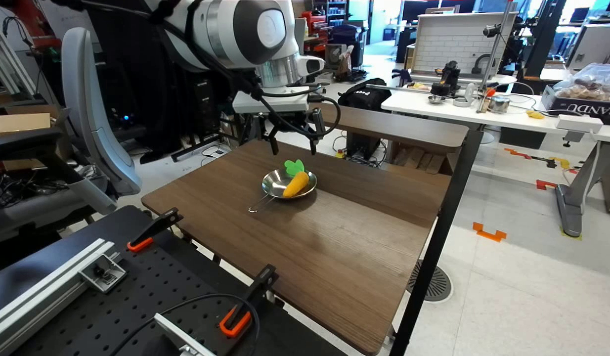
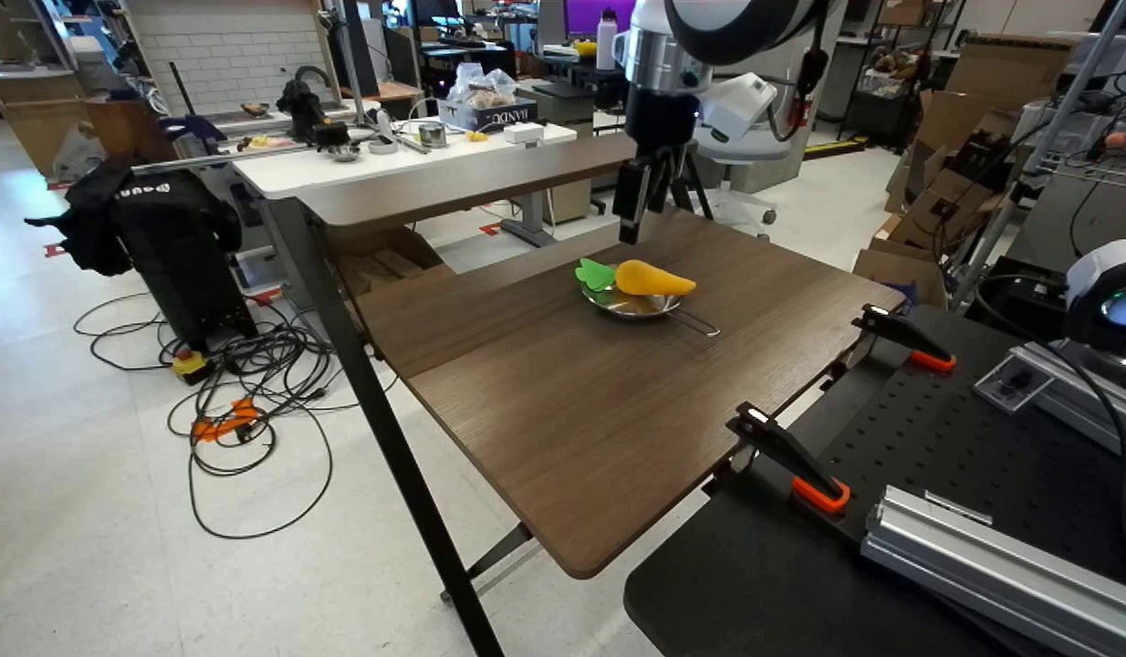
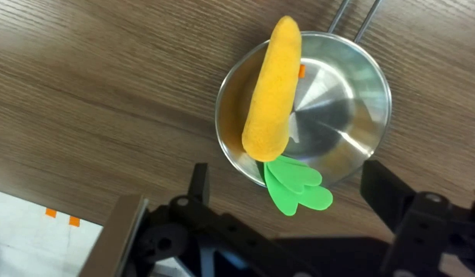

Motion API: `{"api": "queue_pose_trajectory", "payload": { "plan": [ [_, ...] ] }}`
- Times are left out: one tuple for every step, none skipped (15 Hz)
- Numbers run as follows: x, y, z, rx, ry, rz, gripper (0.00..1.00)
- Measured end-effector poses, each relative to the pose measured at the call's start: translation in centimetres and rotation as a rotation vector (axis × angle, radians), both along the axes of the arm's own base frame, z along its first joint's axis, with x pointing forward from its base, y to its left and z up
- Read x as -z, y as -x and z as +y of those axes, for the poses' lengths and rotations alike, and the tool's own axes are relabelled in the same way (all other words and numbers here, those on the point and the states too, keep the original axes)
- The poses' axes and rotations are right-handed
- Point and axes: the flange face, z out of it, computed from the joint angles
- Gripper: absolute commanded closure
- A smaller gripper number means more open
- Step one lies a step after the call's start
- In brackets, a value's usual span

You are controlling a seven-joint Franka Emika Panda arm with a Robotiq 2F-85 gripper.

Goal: Put the carrot plush toy on the pan

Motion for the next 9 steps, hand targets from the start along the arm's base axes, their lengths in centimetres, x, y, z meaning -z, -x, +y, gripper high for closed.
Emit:
{"api": "queue_pose_trajectory", "payload": {
  "plan": [
    [-0.6, 0.0, 0.0, 0.0, 0.0, -0.009, 0.0],
    [-1.3, 0.0, 0.0, 0.0, 0.001, -0.018, 0.0],
    [-2.0, 0.1, 0.0, 0.0, 0.001, -0.028, 0.0],
    [-2.7, 0.3, 0.0, 0.0, 0.002, -0.037, 0.0],
    [-3.4, 0.5, 0.0, 0.0, 0.003, -0.045, 0.0],
    [-4.1, 0.7, 0.0, -0.001, 0.004, -0.054, 0.0],
    [-4.8, 0.9, -0.1, -0.001, 0.004, -0.063, 0.0],
    [-5.5, 1.2, -0.1, -0.001, 0.005, -0.071, 0.0],
    [-6.1, 1.5, -0.1, -0.001, 0.006, -0.079, 0.0]
  ]
}}
